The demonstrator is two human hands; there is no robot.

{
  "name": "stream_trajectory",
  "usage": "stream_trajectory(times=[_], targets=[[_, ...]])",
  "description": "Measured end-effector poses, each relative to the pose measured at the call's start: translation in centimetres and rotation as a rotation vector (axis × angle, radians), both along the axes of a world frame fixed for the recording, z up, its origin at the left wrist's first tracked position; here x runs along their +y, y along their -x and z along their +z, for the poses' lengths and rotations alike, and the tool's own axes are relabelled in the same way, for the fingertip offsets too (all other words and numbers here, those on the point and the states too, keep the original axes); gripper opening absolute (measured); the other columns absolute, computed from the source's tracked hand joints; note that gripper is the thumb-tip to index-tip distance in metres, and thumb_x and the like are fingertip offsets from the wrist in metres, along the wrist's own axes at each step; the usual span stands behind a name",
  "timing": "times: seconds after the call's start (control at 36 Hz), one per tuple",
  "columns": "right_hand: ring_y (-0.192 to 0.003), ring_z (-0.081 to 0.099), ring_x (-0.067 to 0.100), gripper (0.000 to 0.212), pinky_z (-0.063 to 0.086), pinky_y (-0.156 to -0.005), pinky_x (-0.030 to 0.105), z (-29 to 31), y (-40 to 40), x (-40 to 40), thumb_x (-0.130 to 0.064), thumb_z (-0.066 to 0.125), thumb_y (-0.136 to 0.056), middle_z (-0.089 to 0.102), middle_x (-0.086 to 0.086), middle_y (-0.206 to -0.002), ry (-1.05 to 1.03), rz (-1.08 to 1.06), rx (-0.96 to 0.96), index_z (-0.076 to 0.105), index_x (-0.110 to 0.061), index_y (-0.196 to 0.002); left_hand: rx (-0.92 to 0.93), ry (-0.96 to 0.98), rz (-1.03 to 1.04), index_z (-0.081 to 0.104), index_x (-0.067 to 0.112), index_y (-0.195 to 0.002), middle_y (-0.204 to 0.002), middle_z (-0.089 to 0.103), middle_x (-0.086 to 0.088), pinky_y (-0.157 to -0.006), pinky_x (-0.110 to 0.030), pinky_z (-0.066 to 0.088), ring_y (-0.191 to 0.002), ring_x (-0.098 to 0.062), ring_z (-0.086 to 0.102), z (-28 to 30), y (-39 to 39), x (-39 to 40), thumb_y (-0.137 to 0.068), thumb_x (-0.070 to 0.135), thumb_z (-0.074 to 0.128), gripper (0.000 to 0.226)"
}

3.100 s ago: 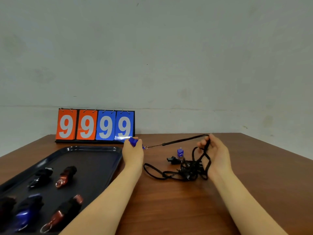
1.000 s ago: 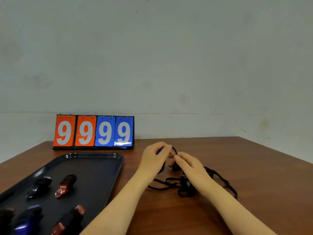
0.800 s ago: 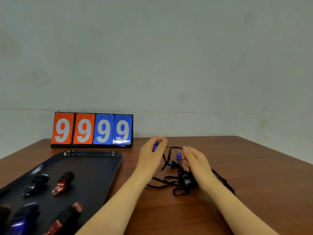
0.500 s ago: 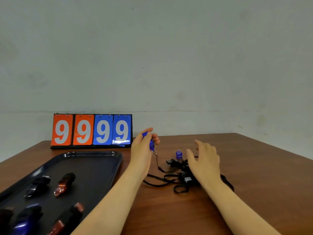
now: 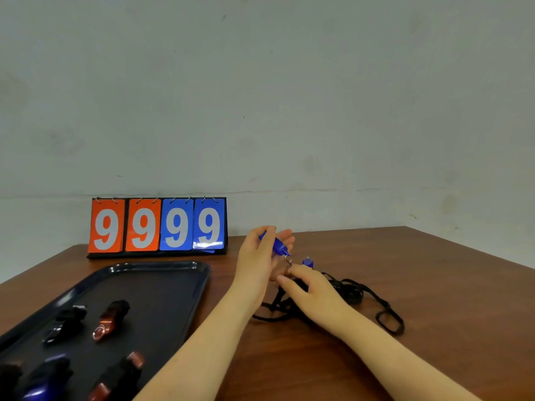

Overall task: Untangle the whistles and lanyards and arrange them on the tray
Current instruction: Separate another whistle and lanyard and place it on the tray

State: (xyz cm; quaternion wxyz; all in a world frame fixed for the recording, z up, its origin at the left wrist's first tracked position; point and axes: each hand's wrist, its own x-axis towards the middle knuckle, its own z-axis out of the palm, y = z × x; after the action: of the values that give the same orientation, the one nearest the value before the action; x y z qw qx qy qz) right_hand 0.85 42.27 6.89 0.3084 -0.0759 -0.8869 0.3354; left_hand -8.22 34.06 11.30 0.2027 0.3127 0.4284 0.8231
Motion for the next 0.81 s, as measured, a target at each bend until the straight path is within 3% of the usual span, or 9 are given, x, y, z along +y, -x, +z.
stream_trajectory(times=[0.08,0.14,0.19,0.25,0.36,0.53,0.61,0.72,0.81], targets=[[-0.073,0.056,-0.001,0.023,0.042,-0.074,0.021,0.3,-0.3,0.3,-0.030,0.049,-0.099,0.061,-0.012,-0.075,0.134,-0.016,0.051,0.068,-0.022,-0.088,0.163,0.152,0.135,0.055,0.012,-0.111,-0.100,0.075,0.004,-0.080,-0.024,0.052,-0.090,-0.010,0.070,-0.5,0.5,-0.1,-0.101,0.025,0.046,0.018],[-0.080,0.062,0.013,0.028,0.047,-0.082,0.031,0.5,-0.6,0.7,-0.024,0.046,-0.099,0.065,0.000,-0.079,0.211,-0.029,0.108,0.066,-0.021,-0.079,0.203,0.200,0.208,0.056,0.016,-0.108,-0.094,0.075,0.011,-0.073,-0.018,0.046,-0.082,-0.001,0.064,-0.7,0.9,-0.1,-0.101,0.028,0.047,0.016],[-0.087,0.064,0.016,0.041,0.046,-0.089,0.032,0.8,-0.6,1.0,-0.016,0.044,-0.099,0.068,0.001,-0.080,0.327,-0.042,0.183,0.062,-0.026,-0.064,0.178,0.211,0.234,0.056,0.016,-0.106,-0.093,0.075,0.008,-0.059,-0.010,0.043,-0.076,0.002,0.062,-0.8,1.3,-0.2,-0.100,0.027,0.049,0.014],[-0.086,0.064,0.020,0.049,0.046,-0.089,0.031,1.2,-0.7,1.4,-0.010,0.042,-0.099,0.065,0.000,-0.070,0.440,-0.070,0.252,0.058,-0.026,-0.055,0.151,0.226,0.241,0.057,0.016,-0.105,-0.094,0.074,0.005,-0.057,-0.012,0.043,-0.077,-0.002,0.063,-0.9,1.7,-0.3,-0.098,0.025,0.052,0.012],[-0.061,0.054,0.017,0.036,0.045,-0.074,0.029,1.4,-1.0,2.0,-0.012,0.039,-0.101,0.050,-0.001,-0.055,0.549,-0.103,0.297,0.052,-0.011,-0.067,0.215,0.317,0.252,0.060,0.023,-0.099,-0.102,0.070,0.000,-0.072,-0.025,0.053,-0.082,-0.012,0.064,-1.5,2.2,-0.2,-0.093,0.024,0.061,0.007],[-0.049,0.033,0.011,0.035,0.035,-0.055,0.025,1.5,-1.1,2.8,-0.016,0.042,-0.101,0.036,-0.009,-0.046,0.628,-0.178,0.367,0.054,-0.011,-0.069,0.425,0.470,0.184,0.062,0.026,-0.097,-0.103,0.065,0.005,-0.081,-0.025,0.057,-0.075,-0.005,0.069,-1.8,1.9,-0.1,-0.089,0.024,0.066,0.010],[-0.046,0.032,0.010,0.035,0.033,-0.054,0.026,1.5,-1.3,3.1,-0.016,0.042,-0.101,0.035,-0.010,-0.044,0.655,-0.208,0.399,0.055,-0.010,-0.069,0.632,0.594,0.130,0.065,0.029,-0.100,-0.100,0.069,0.007,-0.082,-0.024,0.056,-0.079,-0.004,0.069,-2.2,1.7,-0.1,-0.089,0.028,0.066,0.011],[-0.047,0.032,0.013,0.033,0.032,-0.054,0.028,1.4,-1.4,3.4,-0.017,0.044,-0.101,0.034,-0.009,-0.043,0.713,-0.240,0.423,0.056,-0.010,-0.070,0.798,0.685,0.044,0.070,0.030,-0.100,-0.088,0.069,0.016,-0.072,-0.009,0.047,-0.080,0.002,0.062,-2.5,1.0,-0.1,-0.090,0.032,0.063,0.012],[-0.044,0.033,0.012,0.031,0.033,-0.051,0.026,1.4,-1.4,3.4,-0.020,0.045,-0.101,0.035,-0.009,-0.043,0.701,-0.244,0.418,0.058,-0.008,-0.075,0.798,0.710,-0.019,0.069,0.031,-0.099,-0.093,0.071,0.009,-0.073,-0.018,0.048,-0.083,-0.005,0.063,-2.3,0.8,-0.2,-0.091,0.030,0.061,0.011]])
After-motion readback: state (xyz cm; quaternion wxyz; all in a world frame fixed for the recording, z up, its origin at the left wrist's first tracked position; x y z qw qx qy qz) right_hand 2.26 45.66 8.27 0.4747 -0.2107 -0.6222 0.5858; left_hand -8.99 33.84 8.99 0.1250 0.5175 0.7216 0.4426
